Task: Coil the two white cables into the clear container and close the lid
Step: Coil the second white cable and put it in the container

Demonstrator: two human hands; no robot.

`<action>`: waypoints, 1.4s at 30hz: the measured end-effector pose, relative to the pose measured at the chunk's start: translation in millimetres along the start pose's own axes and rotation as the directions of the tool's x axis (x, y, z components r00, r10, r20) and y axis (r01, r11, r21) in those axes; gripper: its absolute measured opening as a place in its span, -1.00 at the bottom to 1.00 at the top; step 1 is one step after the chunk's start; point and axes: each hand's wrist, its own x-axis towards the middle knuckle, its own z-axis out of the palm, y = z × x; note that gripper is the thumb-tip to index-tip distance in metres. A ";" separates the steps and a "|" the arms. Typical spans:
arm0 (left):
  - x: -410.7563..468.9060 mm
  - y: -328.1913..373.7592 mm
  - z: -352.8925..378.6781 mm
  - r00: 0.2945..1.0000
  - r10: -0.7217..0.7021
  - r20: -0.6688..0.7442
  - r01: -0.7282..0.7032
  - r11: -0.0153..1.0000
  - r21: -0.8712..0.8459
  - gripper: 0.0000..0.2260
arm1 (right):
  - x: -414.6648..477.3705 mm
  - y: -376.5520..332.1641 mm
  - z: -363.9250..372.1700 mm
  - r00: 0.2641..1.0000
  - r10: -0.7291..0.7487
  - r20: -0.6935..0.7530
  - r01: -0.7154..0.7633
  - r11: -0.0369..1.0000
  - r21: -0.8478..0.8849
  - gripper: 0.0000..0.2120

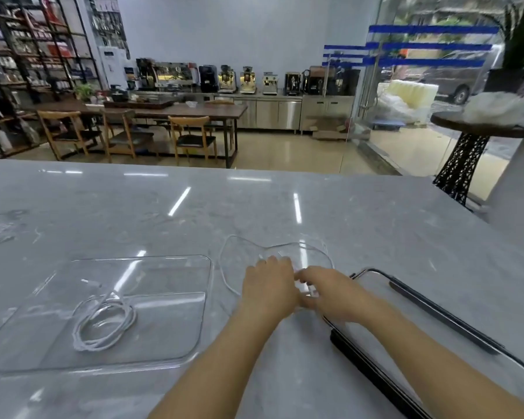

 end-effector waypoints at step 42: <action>-58.1 -78.7 -97.0 0.955 0.102 -0.278 -0.295 0.401 -0.867 -0.81 | -13.4 -82.8 -119.7 0.707 -0.186 -0.682 0.633 0.597 0.493 -0.78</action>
